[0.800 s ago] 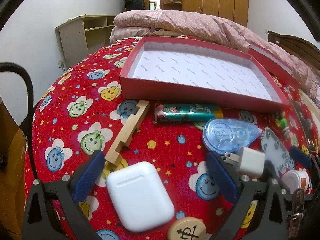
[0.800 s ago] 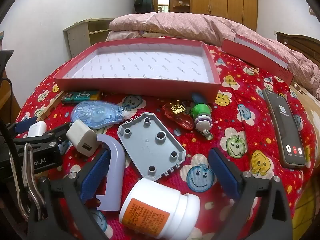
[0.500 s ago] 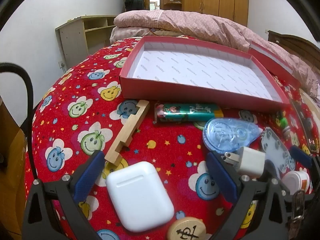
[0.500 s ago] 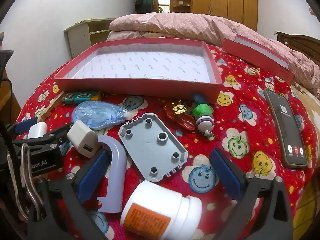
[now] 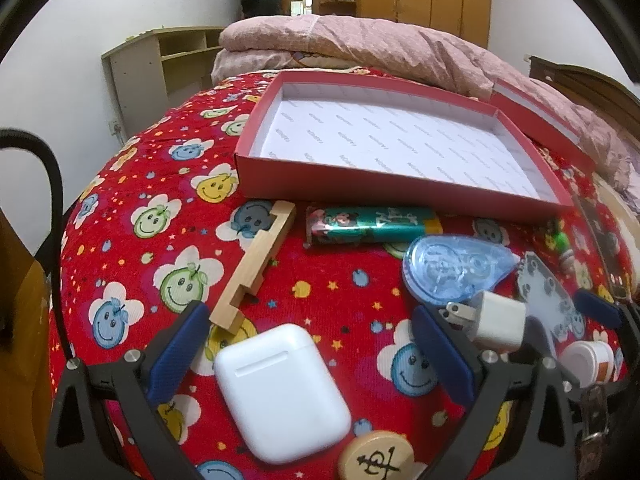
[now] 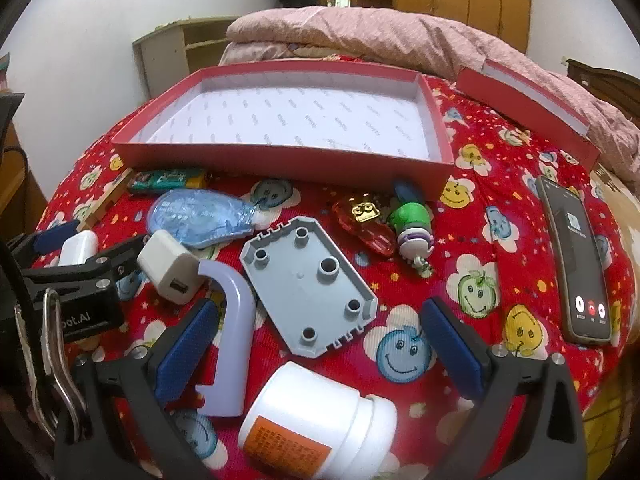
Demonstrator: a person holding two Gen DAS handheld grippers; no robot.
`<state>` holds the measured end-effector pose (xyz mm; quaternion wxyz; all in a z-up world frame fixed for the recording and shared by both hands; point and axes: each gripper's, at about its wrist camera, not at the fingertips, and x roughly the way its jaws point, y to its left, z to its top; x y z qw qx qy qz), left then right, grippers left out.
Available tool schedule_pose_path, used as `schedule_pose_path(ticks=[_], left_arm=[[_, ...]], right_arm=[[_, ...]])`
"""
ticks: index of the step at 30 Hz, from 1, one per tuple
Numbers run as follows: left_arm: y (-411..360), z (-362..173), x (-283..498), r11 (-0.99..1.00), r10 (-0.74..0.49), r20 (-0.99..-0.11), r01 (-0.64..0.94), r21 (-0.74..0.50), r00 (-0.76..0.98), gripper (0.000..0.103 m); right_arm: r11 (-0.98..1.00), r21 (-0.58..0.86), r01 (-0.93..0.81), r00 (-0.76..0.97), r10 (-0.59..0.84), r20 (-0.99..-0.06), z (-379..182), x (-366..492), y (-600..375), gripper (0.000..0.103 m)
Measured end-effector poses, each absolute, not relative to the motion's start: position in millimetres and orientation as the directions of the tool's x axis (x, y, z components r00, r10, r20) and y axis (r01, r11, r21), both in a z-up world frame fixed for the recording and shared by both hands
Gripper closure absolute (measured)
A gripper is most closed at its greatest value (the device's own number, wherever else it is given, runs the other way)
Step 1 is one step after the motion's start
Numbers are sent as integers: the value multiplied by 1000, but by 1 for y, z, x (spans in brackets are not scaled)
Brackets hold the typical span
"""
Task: Organize rigid objects
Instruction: 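Move both tools toward the scattered items on the bed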
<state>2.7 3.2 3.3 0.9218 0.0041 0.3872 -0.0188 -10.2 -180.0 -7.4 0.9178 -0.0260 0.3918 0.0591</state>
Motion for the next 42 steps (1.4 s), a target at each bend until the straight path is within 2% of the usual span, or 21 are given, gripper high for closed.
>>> schedule_pose_path(ticks=[7, 14, 21, 30, 36, 38, 42], left_arm=[[14, 18, -7, 997, -76, -715, 74, -34, 695, 1], [25, 29, -18, 996, -76, -721, 86, -24, 689, 1], [22, 40, -44, 990, -101, -723, 138, -7, 684, 2], [16, 33, -69, 981, -157, -748, 190, -42, 645, 3], [12, 24, -71, 975, -178, -767, 214, -55, 616, 17], [10, 21, -72, 972, -194, -771, 224, -69, 607, 19], [7, 18, -72, 968, -214, -778, 237, -86, 591, 32]], right_arm=[[984, 27, -175, 686, 142, -714, -1, -21, -178, 5], [976, -1, -217, 729, 162, -665, 19, -39, -175, 5], [976, 48, -211, 711, 187, -678, 29, -56, -186, 5], [978, 4, -208, 690, 150, -708, 31, -87, -189, 5], [975, 4, -221, 650, 150, -745, 20, -102, -193, 7], [975, 11, -224, 646, 157, -747, 17, -106, -195, 10], [978, 25, -208, 651, 158, -742, 16, -105, -199, 12]])
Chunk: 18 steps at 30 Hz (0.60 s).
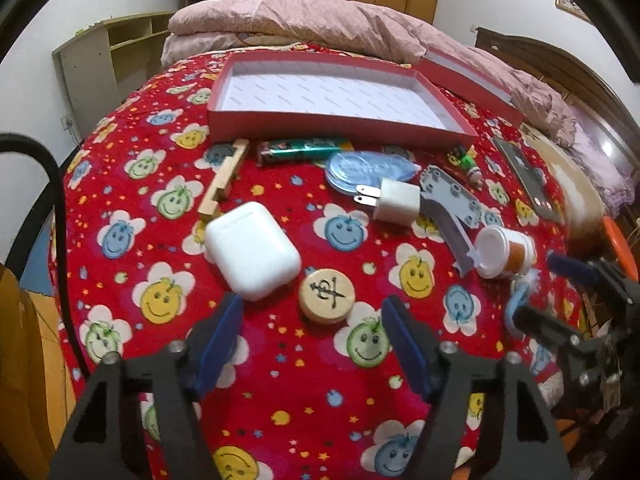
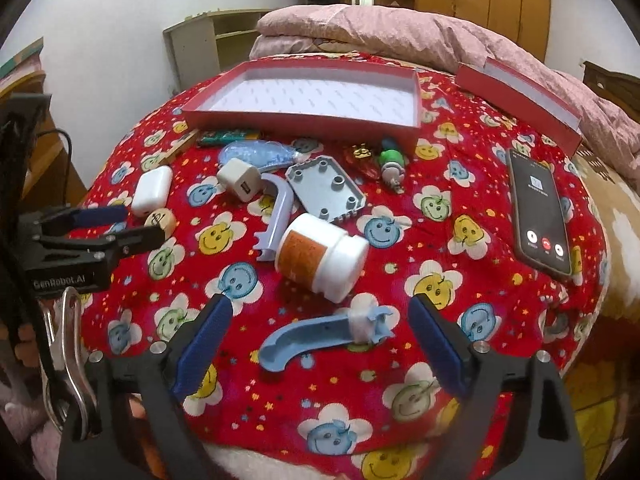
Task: Organize rigid objects
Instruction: 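Move both tools toward the scattered items on the bed, then grasp the white pill bottle with the right tool while the left tool grasps the wooden chess piece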
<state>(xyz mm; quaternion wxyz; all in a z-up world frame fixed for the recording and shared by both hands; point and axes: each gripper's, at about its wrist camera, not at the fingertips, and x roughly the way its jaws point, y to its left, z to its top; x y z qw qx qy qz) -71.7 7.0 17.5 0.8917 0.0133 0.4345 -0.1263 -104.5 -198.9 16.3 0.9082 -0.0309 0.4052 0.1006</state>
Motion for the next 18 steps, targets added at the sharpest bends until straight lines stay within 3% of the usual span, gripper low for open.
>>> schedule_pose_path(ticks=[4, 9, 15, 18], left_arm=[[3, 13, -69, 963, -232, -789, 251, -101, 569, 44], [-3, 11, -63, 964, -223, -787, 251, -90, 575, 44], [-8, 9, -60, 970, -182, -777, 241, -41, 602, 59], [-8, 8, -61, 970, -178, -770, 242, -32, 613, 60]], right_arm=[[980, 47, -196, 645, 165, -746, 15, -100, -201, 19], [979, 47, -197, 641, 164, -750, 14, -93, -198, 24], [979, 35, -203, 640, 159, -752, 12, -83, -193, 33], [980, 41, -196, 634, 159, -757, 8, -78, -192, 40]])
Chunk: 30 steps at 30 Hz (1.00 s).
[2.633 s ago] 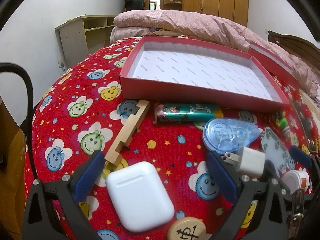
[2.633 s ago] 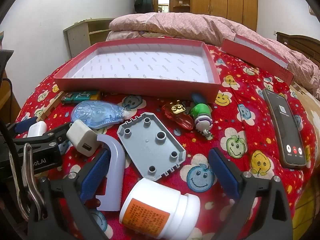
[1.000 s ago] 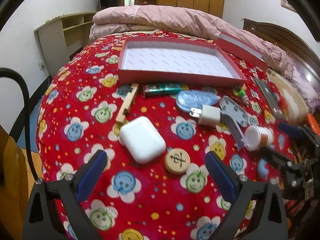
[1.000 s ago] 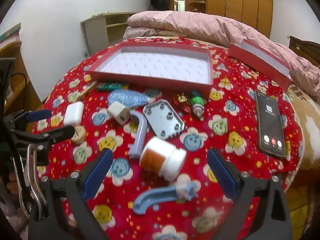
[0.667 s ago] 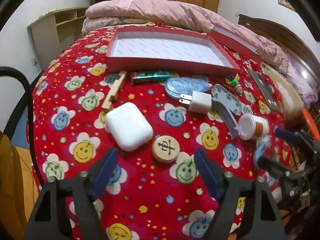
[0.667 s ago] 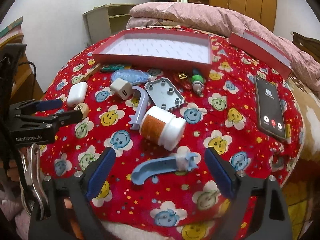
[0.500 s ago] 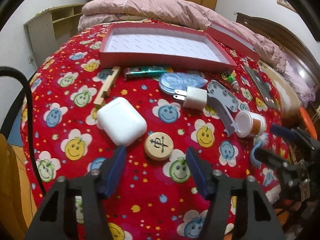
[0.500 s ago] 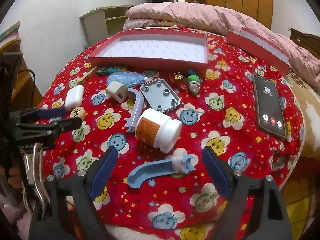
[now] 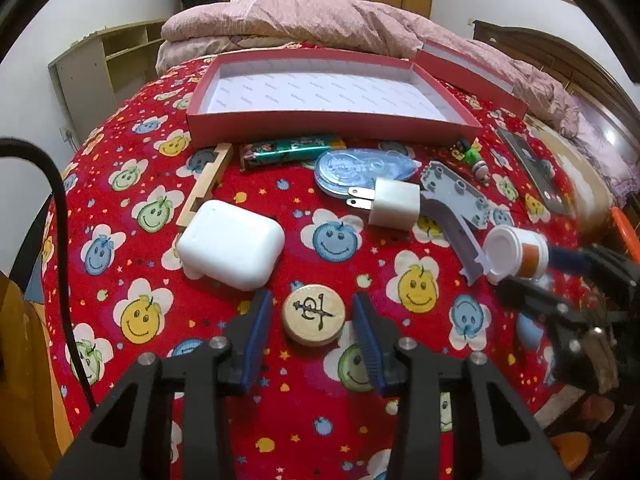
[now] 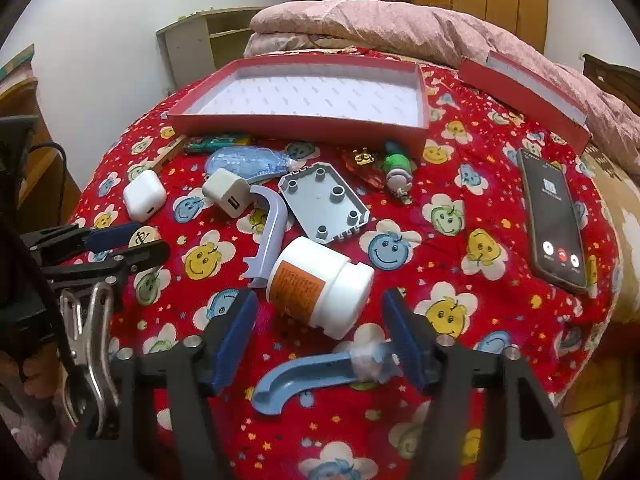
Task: Organize rigid objects
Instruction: 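Grasp the white pill bottle with the right tool while the left tool grasps the wooden chess piece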
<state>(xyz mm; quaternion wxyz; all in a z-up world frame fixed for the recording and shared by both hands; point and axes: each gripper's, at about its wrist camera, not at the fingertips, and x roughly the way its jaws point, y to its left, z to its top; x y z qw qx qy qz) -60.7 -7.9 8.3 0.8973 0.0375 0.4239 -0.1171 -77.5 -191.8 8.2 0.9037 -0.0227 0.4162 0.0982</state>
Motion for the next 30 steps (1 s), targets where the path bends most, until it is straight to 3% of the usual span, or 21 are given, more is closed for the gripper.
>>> schedule_pose_path(ticks=[7, 15, 22, 30], left_arm=[[-13, 7, -59, 969, -172, -754, 246, -14, 634, 59], [-14, 6, -61, 970, -164, -745, 242, -3, 647, 59], [-10, 7, -64, 972, -165, -747, 237, -11, 644, 70], [-10, 7, -64, 973, -162, -751, 230, -14, 640, 70]], right_arm=[[981, 58, -184, 620, 161, -768, 0, -71, -191, 47], [983, 73, -171, 625, 165, -763, -3, -69, -193, 47], [983, 84, -166, 634, 172, -754, -4, -71, -195, 47], [981, 96, -169, 647, 184, -740, -4, -72, -197, 47]])
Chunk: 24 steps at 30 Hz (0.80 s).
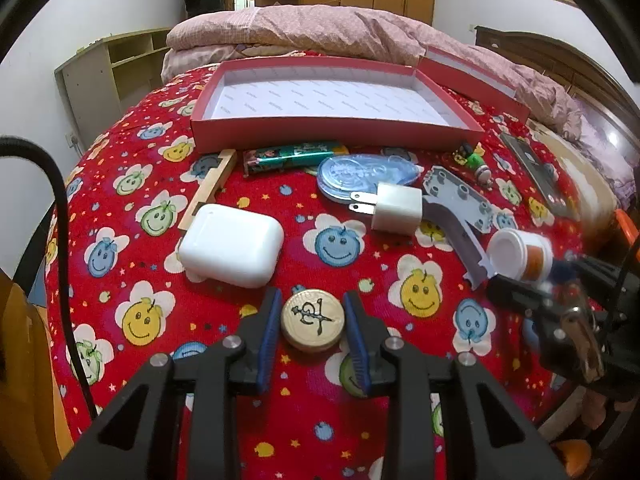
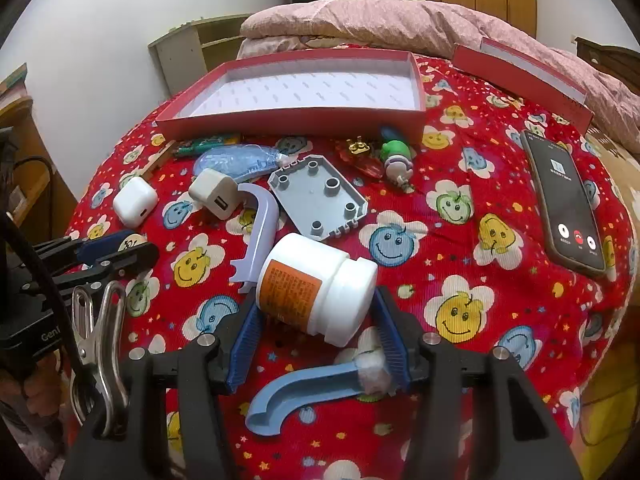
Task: Organize rigid objects
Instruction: 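Grasp the white pill bottle with the right tool while the left tool grasps the wooden chess piece, then carry the pill bottle with the right tool while the left tool carries the chess piece over the tray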
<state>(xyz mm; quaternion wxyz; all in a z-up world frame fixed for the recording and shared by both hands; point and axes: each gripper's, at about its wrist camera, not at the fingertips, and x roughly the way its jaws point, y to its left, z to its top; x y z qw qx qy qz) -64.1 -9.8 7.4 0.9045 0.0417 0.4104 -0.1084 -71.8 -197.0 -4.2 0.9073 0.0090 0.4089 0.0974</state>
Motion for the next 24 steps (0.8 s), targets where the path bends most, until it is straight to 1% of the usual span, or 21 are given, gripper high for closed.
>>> schedule_pose_path(ticks=[5, 9, 24], left_arm=[[-8, 9, -67, 969, -167, -762, 246, -10, 625, 70], [-6, 12, -67, 968, -187, -767, 248, -37, 613, 70], [0, 19, -71, 969, -204, -750, 241, -61, 629, 70]], right_arm=[[979, 106, -173, 652, 194, -733, -4, -73, -198, 47], [979, 103, -174, 656, 193, -730, -4, -73, -198, 47], [984, 79, -160, 657, 166, -735, -4, -69, -196, 49]])
